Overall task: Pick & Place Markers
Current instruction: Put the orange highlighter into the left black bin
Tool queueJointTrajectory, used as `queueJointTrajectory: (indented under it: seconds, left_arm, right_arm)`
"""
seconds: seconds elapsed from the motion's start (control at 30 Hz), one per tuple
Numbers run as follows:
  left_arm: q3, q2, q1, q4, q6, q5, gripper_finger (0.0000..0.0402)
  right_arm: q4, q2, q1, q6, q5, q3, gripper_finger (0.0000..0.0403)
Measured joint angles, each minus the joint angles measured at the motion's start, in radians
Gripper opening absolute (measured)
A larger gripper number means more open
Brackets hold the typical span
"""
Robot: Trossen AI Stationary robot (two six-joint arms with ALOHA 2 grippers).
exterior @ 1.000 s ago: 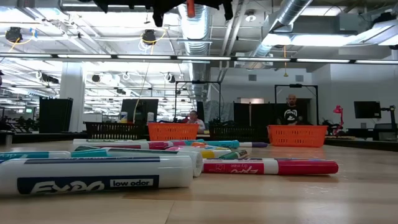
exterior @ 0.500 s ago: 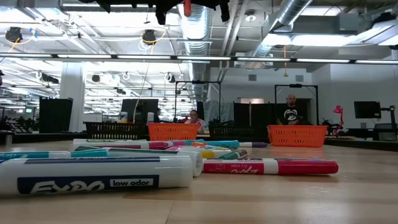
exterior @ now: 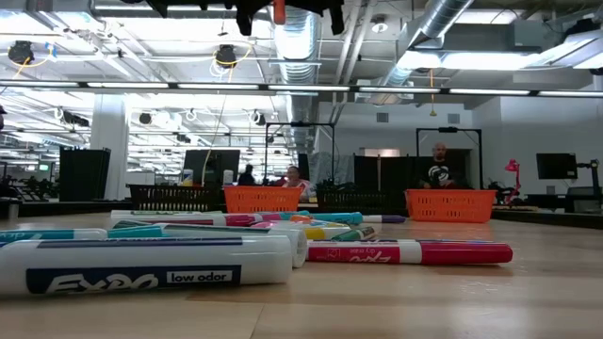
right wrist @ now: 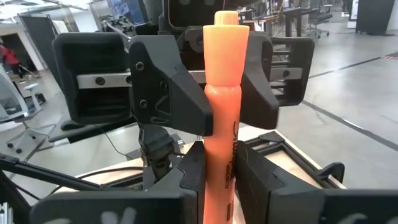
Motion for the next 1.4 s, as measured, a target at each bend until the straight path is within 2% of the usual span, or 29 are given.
queueJointTrajectory:
  seconds: [0.1, 0.4, 0.6, 0.8, 0.87, 0.97, 1.17, 1.4]
  left_arm:
    - [0.000, 0.000, 0.000, 0.000, 0.002, 0.003, 0.0065]
    - [0.000, 0.000, 0.002, 0.000, 0.022, 0.004, 0.0064]
    - [-0.001, -0.010, 0.055, -0.010, 0.049, 0.009, 0.0064]
    - [-0.001, -0.049, 0.176, -0.025, 0.079, -0.023, 0.0064]
    - [0.000, -0.076, 0.212, -0.104, 0.133, -0.083, 0.0064]
    - [0.002, -0.107, 0.262, -0.313, 0.224, -0.211, 0.0064]
    - [0.001, -0.106, 0.325, -0.668, 0.310, -0.327, 0.0064]
    - [0.000, -0.040, 0.324, -0.873, 0.365, -0.461, 0.0064]
  right_arm:
    - [0.000, 0.000, 0.000, -0.001, 0.002, 0.000, 0.0052]
    - [-0.003, 0.000, 0.000, -0.001, 0.002, 0.000, 0.0064]
    - [-0.066, -0.007, -0.002, 0.003, 0.008, 0.001, 0.0116]
    - [-0.186, -0.016, 0.004, 0.003, -0.015, 0.000, 0.0180]
    - [-0.257, -0.021, 0.002, 0.003, -0.010, 0.000, 0.0197]
    - [-0.369, -0.023, -0.001, 0.013, -0.002, 0.000, 0.0214]
    - [-0.490, -0.023, 0.002, 0.055, -0.002, 0.000, 0.0224]
    - [-0.491, -0.023, 0.001, 0.055, 0.001, 0.000, 0.0218]
